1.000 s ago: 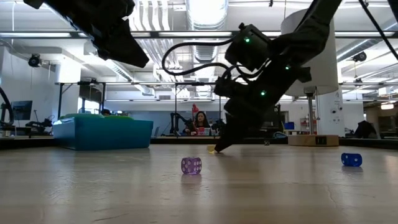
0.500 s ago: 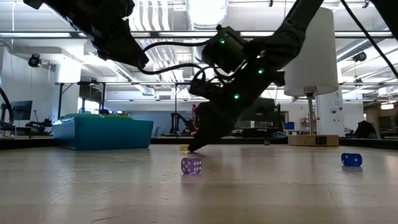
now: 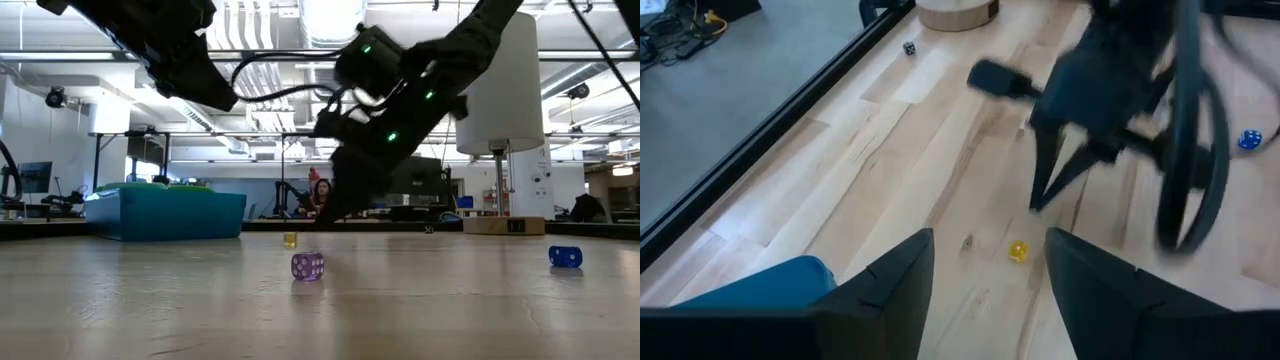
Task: Pick & Place Dice
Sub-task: Put the small yellow dice into the blue bin
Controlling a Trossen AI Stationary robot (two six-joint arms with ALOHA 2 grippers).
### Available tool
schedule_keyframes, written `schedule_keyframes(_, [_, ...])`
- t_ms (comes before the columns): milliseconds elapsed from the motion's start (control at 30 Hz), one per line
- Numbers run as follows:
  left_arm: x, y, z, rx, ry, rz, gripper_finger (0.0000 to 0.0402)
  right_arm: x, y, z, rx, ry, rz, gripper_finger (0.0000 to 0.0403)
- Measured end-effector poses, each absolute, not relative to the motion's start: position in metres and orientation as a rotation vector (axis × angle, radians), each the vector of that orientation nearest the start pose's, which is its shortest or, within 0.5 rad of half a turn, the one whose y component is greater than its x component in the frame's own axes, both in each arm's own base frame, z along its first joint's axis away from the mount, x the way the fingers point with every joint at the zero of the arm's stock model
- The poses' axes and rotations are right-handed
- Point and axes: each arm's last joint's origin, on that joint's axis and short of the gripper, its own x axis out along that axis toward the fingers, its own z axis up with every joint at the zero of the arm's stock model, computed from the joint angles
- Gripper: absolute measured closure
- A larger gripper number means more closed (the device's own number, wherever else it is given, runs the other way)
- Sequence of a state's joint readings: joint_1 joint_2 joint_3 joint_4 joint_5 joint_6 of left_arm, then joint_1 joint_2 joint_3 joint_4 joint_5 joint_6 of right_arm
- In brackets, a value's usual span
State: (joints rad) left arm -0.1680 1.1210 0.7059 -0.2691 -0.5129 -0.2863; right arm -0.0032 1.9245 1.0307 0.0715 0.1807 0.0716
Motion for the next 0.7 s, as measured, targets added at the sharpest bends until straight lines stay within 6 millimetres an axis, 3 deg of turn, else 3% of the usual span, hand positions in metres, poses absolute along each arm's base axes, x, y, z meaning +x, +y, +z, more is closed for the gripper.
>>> schedule_keyframes(367, [0.224, -0.024, 0.236, -0.019, 0.604, 0.412, 0.0219, 0.318, 0.000, 0.192, 0.032, 0.648, -0.193, 0.0394])
schedule_keyframes(700, [0.237, -0.026, 0.203, 0.087, 0.616, 0.305, 0.0211, 0.276, 0.016, 0.214, 0.026, 0.551, -0.132, 0.0394])
